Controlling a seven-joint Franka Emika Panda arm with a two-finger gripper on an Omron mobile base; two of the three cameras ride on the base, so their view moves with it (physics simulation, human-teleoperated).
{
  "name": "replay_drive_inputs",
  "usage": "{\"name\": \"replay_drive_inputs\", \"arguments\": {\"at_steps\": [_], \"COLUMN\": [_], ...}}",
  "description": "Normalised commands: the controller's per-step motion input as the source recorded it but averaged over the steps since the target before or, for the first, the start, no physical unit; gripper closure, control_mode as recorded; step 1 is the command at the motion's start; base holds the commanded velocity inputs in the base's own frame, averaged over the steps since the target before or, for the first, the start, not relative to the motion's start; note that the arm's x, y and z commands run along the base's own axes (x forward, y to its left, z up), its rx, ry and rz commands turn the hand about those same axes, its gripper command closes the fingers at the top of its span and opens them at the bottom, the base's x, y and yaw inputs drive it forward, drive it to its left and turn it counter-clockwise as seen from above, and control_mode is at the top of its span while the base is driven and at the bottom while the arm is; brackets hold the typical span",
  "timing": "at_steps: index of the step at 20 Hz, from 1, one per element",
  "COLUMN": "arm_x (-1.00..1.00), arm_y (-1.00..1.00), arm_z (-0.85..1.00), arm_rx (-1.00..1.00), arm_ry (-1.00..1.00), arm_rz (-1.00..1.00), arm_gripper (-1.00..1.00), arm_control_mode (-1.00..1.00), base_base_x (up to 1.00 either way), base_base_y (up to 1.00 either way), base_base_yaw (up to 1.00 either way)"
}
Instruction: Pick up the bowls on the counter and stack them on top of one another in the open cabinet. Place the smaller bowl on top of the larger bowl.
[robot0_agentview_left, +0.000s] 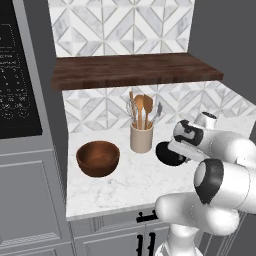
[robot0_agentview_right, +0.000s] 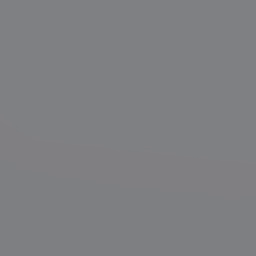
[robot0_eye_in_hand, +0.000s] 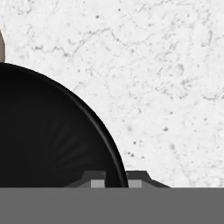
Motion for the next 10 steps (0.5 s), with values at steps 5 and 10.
{"name": "replay_drive_inputs", "arguments": {"at_steps": [5, 10], "arm_x": [-0.05, 0.0], "arm_y": [0.77, 0.78], "arm_z": [0.57, 0.34], "arm_rx": [0.11, 0.11], "arm_ry": [0.0, 0.0], "arm_rz": [0.01, 0.03], "arm_gripper": [1.0, 1.0], "arm_control_mode": [-1.0, -1.0], "base_base_x": [0.0, 0.0], "base_base_y": [0.0, 0.0], "base_base_yaw": [0.0, 0.0]}}
